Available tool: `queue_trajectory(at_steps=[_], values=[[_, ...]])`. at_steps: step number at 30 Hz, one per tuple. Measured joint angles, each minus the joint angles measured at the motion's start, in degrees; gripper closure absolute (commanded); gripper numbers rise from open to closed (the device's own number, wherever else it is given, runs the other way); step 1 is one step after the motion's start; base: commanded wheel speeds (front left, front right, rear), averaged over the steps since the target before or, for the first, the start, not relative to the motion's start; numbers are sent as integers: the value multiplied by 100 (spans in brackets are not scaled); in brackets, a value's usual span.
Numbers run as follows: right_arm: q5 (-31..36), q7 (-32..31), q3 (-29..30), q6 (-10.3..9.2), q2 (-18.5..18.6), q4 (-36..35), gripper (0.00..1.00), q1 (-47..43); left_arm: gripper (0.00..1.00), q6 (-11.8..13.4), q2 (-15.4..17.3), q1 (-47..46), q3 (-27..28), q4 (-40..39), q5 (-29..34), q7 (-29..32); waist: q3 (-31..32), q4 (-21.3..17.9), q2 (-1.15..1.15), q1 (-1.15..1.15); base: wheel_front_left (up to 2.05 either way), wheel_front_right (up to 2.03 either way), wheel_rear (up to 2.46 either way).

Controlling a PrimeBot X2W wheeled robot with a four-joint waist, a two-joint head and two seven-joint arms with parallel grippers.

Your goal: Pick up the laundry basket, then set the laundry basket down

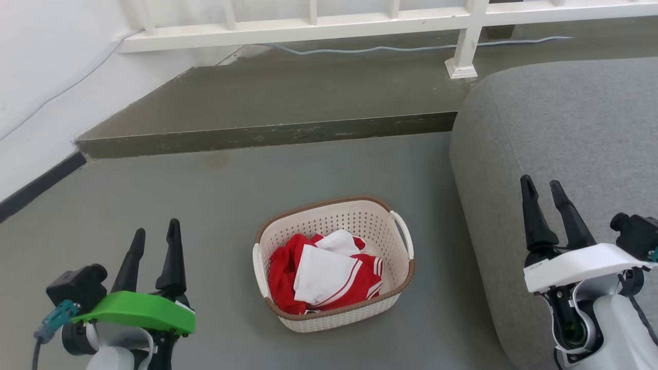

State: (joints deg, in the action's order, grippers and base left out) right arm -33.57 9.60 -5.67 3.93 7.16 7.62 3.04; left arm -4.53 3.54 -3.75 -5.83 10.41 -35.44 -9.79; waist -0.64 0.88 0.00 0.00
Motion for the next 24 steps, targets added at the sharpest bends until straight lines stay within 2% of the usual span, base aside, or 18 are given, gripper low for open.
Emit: queue_trajectory(at_steps=[24], values=[[1707,459,-270,-10,8,31,0,2,0,-3,-44,-75,-174,-34,1574,-450,-7,23,0,0,0,0,0]])
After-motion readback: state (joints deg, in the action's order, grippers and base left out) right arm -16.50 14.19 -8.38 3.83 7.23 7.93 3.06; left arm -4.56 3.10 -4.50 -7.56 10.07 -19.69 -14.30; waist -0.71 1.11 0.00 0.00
